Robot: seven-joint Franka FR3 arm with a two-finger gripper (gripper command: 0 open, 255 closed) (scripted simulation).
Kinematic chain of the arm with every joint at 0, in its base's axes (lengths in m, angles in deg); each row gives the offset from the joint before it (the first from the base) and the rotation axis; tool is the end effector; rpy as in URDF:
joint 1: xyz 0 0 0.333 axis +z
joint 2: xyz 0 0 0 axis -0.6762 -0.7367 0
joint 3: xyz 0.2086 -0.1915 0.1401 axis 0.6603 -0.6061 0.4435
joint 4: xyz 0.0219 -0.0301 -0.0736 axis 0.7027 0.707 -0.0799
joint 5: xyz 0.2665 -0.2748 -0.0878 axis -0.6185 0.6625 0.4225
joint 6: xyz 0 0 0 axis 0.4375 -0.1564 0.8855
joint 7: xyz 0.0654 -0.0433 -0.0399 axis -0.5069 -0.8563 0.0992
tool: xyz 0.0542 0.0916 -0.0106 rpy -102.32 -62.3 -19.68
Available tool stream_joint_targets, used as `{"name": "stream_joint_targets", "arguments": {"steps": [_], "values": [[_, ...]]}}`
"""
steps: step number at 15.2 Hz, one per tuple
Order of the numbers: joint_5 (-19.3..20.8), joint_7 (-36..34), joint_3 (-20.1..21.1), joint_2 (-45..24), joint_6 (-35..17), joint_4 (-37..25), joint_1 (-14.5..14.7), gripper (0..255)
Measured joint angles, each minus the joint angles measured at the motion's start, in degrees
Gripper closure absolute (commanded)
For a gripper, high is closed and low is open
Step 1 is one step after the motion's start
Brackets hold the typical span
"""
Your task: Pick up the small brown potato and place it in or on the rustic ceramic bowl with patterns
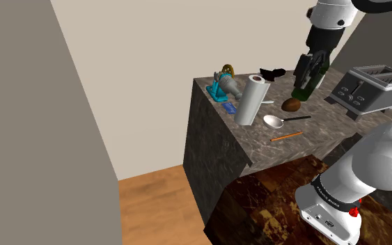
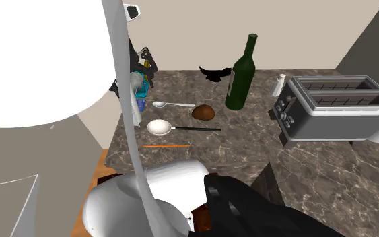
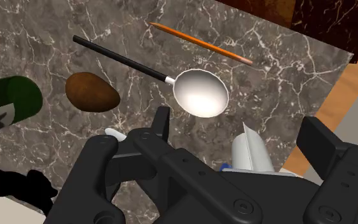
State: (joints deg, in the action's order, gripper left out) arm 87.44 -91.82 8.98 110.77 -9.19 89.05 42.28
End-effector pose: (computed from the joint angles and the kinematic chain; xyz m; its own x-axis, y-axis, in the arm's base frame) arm 0.2882 0.0137 0.5517 0.9940 -0.0007 -0.1094 0.0140 -0.9909 0.1341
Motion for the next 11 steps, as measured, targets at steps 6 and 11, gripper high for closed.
{"name": "stream_joint_targets", "arguments": {"steps": [6, 11], "values": [[5.6, 11.7, -5.4, 0.7, -4.5, 5.3, 1.3, 0], [13.6, 26.5, -13.0, -0.5, -11.8, 10.8, 2.0, 0]]}}
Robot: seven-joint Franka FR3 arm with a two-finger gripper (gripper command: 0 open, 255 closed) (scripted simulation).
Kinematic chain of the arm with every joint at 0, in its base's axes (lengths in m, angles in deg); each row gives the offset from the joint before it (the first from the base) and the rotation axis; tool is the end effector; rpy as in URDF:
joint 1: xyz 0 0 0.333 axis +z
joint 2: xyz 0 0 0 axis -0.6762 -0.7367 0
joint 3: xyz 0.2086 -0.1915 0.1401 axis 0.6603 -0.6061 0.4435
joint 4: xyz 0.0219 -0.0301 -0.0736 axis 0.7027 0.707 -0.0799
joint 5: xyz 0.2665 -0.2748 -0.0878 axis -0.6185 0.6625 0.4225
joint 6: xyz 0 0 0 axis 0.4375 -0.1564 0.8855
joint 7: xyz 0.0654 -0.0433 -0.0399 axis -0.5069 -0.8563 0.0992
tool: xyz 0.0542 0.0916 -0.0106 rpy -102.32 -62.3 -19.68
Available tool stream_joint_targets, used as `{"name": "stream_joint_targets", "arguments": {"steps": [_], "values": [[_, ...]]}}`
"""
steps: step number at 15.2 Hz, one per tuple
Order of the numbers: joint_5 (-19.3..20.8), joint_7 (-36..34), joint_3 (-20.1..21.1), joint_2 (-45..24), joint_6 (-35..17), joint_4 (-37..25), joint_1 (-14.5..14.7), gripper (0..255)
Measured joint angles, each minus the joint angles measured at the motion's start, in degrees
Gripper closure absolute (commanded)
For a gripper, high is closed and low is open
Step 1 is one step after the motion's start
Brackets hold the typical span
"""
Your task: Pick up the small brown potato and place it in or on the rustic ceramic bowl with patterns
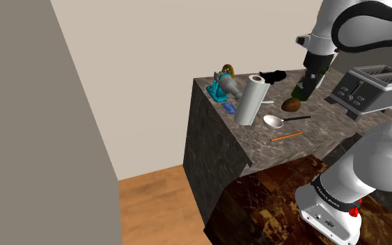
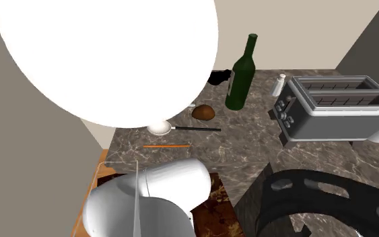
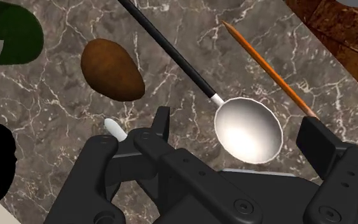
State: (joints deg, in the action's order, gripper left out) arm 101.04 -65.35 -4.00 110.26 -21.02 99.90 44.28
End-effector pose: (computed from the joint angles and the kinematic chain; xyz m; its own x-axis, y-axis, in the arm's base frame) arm 0.2933 -0.0690 0.4743 0.9014 0.3929 -0.1819 0.4178 -0.8996 0.1272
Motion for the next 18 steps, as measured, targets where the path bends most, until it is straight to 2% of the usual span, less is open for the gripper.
{"name": "stream_joint_targets", "arguments": {"steps": [7, 11, 14, 18], "values": [[10.7, 19.7, -10.9, -8.1, -12.8, 2.4, 0.7, 0], [15.7, 30.3, -17.4, -16.0, -21.8, 1.8, 1.8, 0], [17.9, 37.1, -21.2, -22.1, -28.1, 0.6, 3.2, 0], [18.9, 39.0, -23.4, -25.9, -32.6, 0.7, 3.2, 0]]}}
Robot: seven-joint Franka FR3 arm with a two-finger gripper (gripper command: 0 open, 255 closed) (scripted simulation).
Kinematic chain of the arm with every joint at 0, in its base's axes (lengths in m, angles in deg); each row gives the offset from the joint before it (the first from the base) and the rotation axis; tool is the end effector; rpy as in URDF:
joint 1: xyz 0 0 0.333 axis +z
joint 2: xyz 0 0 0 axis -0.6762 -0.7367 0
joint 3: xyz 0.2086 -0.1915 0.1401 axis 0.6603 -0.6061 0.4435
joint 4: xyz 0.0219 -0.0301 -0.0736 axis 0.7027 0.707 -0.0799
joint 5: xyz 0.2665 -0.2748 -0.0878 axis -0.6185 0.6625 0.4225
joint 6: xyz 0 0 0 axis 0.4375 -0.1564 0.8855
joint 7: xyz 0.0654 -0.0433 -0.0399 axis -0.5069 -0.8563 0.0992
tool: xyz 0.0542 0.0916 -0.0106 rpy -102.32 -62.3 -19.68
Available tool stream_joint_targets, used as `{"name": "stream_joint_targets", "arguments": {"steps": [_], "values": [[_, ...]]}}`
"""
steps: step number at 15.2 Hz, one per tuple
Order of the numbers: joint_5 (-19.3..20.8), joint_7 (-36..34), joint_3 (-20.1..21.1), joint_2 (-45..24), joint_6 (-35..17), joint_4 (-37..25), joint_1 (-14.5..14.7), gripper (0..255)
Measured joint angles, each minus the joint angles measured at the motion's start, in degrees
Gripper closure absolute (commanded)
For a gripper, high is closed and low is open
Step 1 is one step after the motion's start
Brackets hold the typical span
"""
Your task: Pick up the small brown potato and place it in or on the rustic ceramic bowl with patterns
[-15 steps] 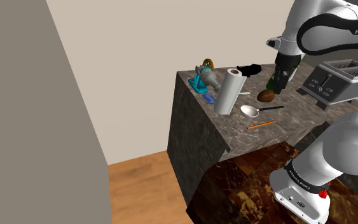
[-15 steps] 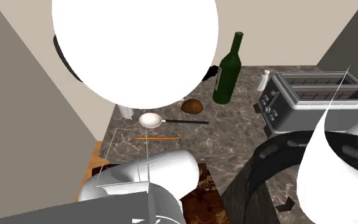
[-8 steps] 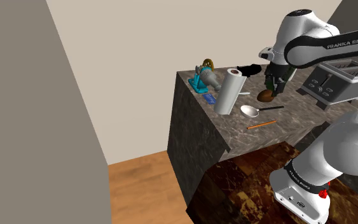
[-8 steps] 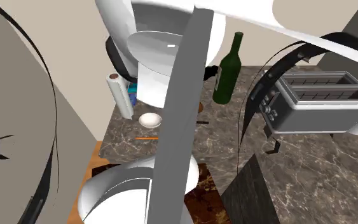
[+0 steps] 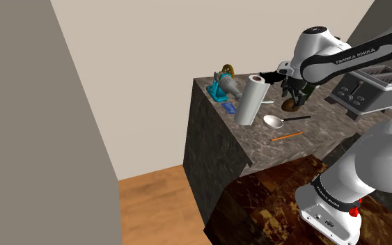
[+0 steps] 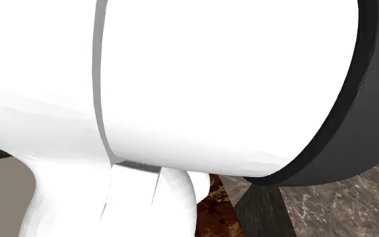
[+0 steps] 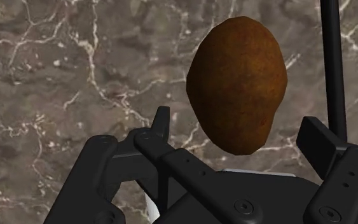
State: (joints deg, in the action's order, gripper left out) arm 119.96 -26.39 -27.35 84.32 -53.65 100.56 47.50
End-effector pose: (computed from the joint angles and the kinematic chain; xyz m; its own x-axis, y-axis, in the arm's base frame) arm 0.3539 -0.1874 0.3383 0.4393 0.8549 -0.2760 0.8955 -0.4412 0.0587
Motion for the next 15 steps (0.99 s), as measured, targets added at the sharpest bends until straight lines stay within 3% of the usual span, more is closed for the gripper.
{"name": "stream_joint_targets", "arguments": {"steps": [4, 10, 11, 15], "values": [[0.9, -0.2, -1.4, -2.8, -3.9, 0.9, -0.3, 0], [1.1, -0.3, -1.6, -3.3, -4.7, 1.1, -0.4, 0], [1.1, -0.3, -1.6, -3.3, -4.7, 1.1, -0.4, 255], [1.1, -0.3, -1.6, -3.3, -4.7, 1.1, -0.4, 255]]}}
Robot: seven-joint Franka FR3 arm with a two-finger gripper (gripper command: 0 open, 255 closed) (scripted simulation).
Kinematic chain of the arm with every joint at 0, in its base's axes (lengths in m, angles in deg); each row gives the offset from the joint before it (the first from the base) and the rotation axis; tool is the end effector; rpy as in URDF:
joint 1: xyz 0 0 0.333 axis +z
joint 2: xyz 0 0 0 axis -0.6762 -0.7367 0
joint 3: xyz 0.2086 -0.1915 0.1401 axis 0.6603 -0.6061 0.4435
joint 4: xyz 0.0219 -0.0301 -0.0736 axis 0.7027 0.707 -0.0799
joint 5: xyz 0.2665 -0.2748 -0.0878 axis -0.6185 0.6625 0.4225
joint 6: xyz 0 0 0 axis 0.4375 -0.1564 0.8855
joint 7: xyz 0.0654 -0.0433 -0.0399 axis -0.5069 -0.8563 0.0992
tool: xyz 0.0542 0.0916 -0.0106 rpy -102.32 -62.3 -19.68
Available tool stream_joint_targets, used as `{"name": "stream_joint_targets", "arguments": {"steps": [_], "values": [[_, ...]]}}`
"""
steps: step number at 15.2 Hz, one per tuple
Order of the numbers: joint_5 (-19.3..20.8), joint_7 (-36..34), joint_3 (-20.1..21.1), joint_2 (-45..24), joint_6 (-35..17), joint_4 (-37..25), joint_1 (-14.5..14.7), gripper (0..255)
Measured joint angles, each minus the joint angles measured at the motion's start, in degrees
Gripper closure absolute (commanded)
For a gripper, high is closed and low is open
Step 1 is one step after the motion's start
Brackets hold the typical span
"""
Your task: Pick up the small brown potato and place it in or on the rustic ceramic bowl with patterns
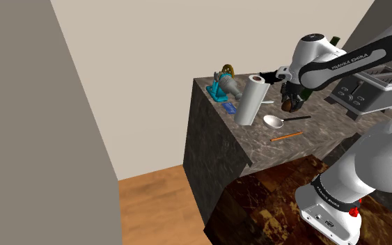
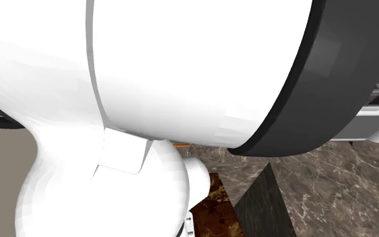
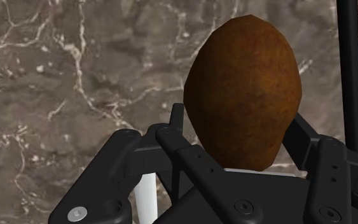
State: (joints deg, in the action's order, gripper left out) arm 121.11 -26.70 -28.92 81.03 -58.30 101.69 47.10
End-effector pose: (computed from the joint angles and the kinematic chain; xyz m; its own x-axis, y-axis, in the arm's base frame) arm 0.3513 -0.1932 0.3155 0.4377 0.8557 -0.2760 0.8963 -0.4395 0.0591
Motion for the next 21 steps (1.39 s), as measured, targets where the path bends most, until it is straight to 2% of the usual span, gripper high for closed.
{"name": "stream_joint_targets", "arguments": {"steps": [7, 21], "values": [[0.0, 0.1, 0.1, 0.4, 0.4, 0.0, 0.0, 255], [-2.8, 3.4, 3.3, 9.1, 13.3, -4.6, 0.1, 255]]}}
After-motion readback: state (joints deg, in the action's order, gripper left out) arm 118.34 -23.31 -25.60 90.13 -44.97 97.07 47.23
